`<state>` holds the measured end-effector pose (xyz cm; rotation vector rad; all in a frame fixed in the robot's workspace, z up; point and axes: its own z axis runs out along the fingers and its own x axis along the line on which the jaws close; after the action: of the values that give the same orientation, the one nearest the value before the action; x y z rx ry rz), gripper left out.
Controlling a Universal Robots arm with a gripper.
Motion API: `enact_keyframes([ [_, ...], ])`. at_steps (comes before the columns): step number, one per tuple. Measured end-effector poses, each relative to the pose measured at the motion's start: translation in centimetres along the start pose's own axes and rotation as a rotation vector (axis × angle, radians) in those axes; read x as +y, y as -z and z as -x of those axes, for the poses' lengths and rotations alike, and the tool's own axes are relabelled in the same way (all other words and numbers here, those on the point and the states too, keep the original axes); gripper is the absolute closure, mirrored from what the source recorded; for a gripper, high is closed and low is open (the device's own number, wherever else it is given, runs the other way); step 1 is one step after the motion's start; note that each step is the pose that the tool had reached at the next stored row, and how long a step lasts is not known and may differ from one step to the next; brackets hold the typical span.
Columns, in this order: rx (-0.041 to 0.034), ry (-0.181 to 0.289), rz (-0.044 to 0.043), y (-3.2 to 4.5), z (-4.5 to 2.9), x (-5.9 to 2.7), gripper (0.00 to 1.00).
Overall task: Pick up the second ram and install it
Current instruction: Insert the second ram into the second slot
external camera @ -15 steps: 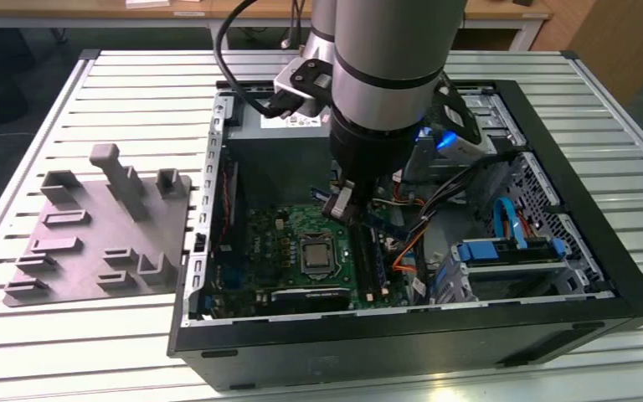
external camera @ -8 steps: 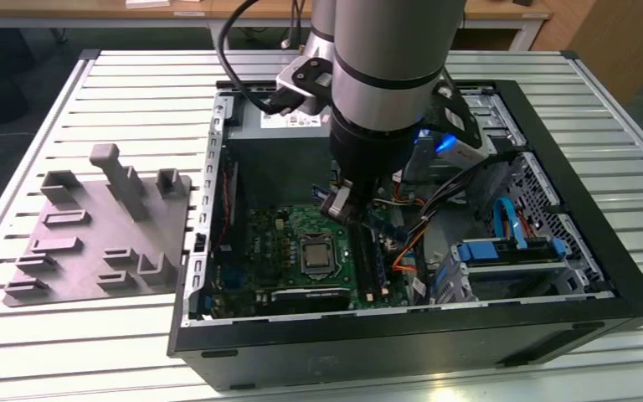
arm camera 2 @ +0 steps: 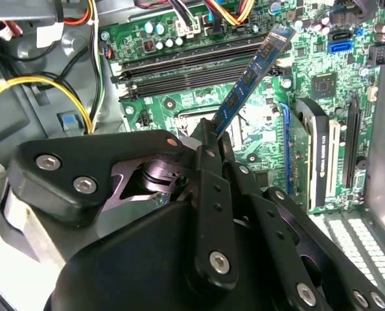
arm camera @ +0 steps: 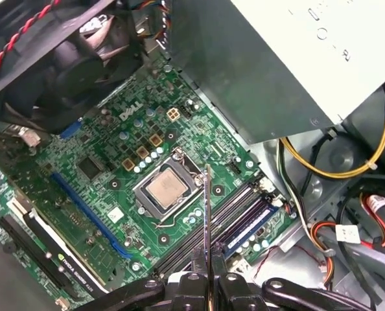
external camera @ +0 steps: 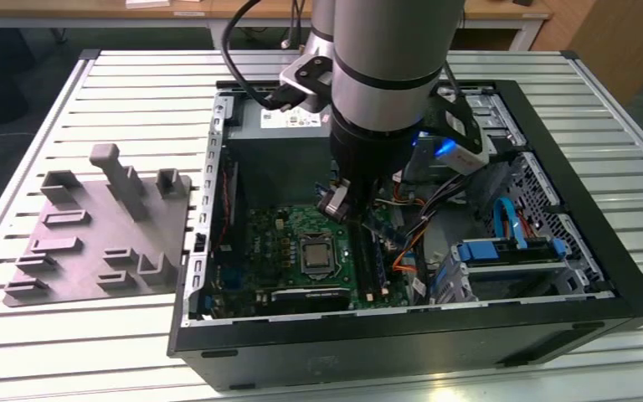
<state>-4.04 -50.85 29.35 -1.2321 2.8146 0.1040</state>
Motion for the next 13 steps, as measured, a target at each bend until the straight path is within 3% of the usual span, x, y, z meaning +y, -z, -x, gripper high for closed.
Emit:
enact_keyframes([
  [13,-0.0032,-0.106,-0.0099,-0.08,-0.01,0.00,0.86],
])
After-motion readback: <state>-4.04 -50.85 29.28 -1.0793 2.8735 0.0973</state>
